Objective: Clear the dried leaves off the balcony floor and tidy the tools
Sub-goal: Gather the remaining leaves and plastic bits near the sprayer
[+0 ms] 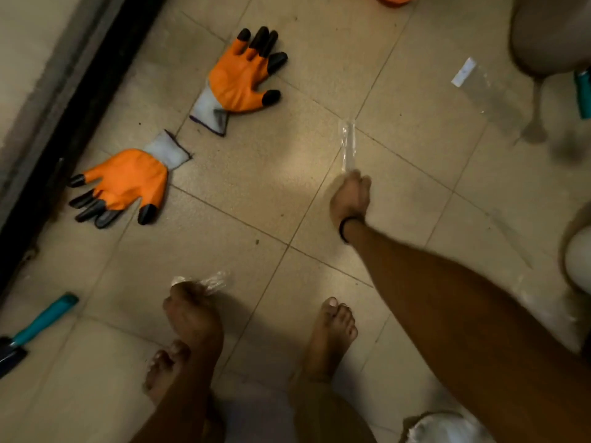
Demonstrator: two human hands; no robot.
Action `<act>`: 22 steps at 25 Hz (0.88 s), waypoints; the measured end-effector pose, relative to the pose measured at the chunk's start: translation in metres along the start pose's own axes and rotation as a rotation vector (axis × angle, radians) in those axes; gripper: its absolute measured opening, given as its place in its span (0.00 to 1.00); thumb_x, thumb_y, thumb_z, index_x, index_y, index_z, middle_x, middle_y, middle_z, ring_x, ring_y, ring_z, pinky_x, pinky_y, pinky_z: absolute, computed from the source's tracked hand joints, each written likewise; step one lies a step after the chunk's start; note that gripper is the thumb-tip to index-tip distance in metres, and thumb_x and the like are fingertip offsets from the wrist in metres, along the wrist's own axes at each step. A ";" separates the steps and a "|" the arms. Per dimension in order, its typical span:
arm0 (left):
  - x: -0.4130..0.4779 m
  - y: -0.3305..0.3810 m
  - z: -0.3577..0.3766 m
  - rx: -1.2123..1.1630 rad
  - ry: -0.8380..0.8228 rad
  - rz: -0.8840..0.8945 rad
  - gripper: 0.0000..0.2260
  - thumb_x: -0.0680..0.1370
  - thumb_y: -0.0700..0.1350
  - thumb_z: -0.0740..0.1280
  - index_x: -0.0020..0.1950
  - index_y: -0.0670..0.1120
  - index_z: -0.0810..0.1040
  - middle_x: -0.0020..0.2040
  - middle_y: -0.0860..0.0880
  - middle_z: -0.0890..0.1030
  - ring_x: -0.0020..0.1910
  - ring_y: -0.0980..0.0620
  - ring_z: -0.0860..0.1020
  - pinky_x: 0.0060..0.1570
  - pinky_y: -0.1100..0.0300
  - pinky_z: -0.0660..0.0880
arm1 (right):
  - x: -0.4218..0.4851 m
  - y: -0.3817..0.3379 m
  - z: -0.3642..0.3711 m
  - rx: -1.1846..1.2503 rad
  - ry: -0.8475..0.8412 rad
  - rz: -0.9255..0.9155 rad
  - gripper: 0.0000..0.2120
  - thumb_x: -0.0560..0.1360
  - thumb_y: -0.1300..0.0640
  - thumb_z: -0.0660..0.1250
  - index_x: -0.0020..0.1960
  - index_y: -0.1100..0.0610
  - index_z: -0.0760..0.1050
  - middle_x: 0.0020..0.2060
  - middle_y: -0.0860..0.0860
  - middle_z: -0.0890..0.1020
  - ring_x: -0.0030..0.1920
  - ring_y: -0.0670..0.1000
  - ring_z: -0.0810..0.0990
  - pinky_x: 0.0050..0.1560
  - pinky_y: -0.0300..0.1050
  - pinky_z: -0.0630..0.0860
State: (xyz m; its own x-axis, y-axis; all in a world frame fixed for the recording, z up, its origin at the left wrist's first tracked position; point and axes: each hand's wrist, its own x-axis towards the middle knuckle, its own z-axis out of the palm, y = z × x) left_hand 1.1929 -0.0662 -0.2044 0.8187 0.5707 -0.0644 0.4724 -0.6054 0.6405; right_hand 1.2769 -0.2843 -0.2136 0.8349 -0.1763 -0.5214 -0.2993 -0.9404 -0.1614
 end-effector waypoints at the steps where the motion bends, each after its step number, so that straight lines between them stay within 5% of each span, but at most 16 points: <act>1: -0.053 0.005 -0.020 -0.086 0.083 -0.302 0.21 0.77 0.41 0.62 0.64 0.62 0.74 0.64 0.32 0.74 0.60 0.30 0.76 0.59 0.47 0.69 | -0.033 0.007 0.012 -0.001 -0.031 -0.009 0.18 0.80 0.59 0.57 0.69 0.63 0.69 0.64 0.59 0.73 0.64 0.57 0.73 0.61 0.45 0.69; 3: -0.144 -0.020 -0.042 0.052 -0.010 -0.629 0.23 0.76 0.33 0.64 0.70 0.48 0.74 0.54 0.38 0.79 0.55 0.39 0.78 0.58 0.49 0.73 | -0.104 0.011 0.025 0.162 -0.168 0.065 0.16 0.78 0.61 0.62 0.65 0.62 0.71 0.58 0.56 0.77 0.58 0.56 0.77 0.56 0.45 0.73; 5: -0.133 -0.035 -0.066 0.177 -0.071 -0.638 0.19 0.77 0.34 0.64 0.68 0.40 0.76 0.51 0.37 0.81 0.51 0.39 0.80 0.58 0.47 0.76 | -0.175 0.014 0.033 0.336 -0.337 0.159 0.18 0.74 0.61 0.65 0.63 0.59 0.71 0.52 0.53 0.80 0.53 0.56 0.80 0.53 0.46 0.77; 7: -0.142 -0.005 -0.103 -0.030 -0.097 -0.731 0.14 0.79 0.39 0.61 0.59 0.38 0.81 0.47 0.35 0.82 0.47 0.36 0.80 0.51 0.48 0.78 | -0.239 0.015 0.027 0.418 -0.443 0.207 0.06 0.70 0.58 0.65 0.45 0.58 0.77 0.39 0.55 0.83 0.43 0.57 0.84 0.46 0.53 0.82; 9: -0.162 0.021 -0.151 -0.052 -0.147 -0.715 0.12 0.81 0.40 0.59 0.55 0.38 0.81 0.48 0.35 0.82 0.48 0.35 0.80 0.49 0.50 0.74 | -0.282 0.008 0.010 0.479 -0.475 0.255 0.08 0.71 0.56 0.65 0.34 0.57 0.75 0.32 0.54 0.82 0.38 0.57 0.85 0.39 0.56 0.83; 14: -0.218 0.073 -0.286 -0.134 -0.032 -0.961 0.09 0.79 0.39 0.63 0.58 0.41 0.78 0.53 0.41 0.81 0.53 0.41 0.78 0.49 0.58 0.68 | -0.368 -0.016 -0.042 0.330 -0.519 0.135 0.10 0.73 0.45 0.62 0.40 0.49 0.78 0.41 0.49 0.85 0.45 0.56 0.84 0.51 0.54 0.81; 17: -0.262 0.083 -0.351 -0.318 0.158 -1.027 0.10 0.77 0.41 0.63 0.55 0.40 0.79 0.48 0.45 0.79 0.47 0.48 0.75 0.48 0.64 0.67 | -0.414 -0.050 -0.082 0.277 -0.539 -0.109 0.06 0.75 0.53 0.63 0.46 0.51 0.79 0.44 0.50 0.84 0.48 0.57 0.84 0.46 0.52 0.81; 19: -0.292 0.072 -0.379 -0.434 0.358 -1.189 0.10 0.76 0.39 0.62 0.50 0.38 0.82 0.46 0.45 0.81 0.46 0.49 0.75 0.46 0.64 0.68 | -0.444 -0.072 -0.104 0.264 -0.596 -0.196 0.12 0.76 0.58 0.63 0.57 0.50 0.79 0.48 0.50 0.84 0.44 0.55 0.85 0.38 0.45 0.81; 22: -0.350 0.046 -0.430 -0.578 0.566 -1.325 0.09 0.80 0.41 0.63 0.47 0.39 0.81 0.45 0.43 0.82 0.44 0.47 0.77 0.38 0.60 0.70 | -0.510 -0.096 -0.117 0.256 -0.714 -0.248 0.14 0.76 0.65 0.60 0.53 0.56 0.82 0.40 0.53 0.84 0.34 0.52 0.82 0.36 0.43 0.81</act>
State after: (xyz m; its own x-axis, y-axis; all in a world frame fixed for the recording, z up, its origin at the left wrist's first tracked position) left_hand 0.7874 -0.0553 0.1769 -0.3569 0.7145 -0.6018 0.4389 0.6969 0.5672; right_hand 0.9339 -0.1376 0.1656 0.4194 0.3399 -0.8418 -0.3129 -0.8163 -0.4856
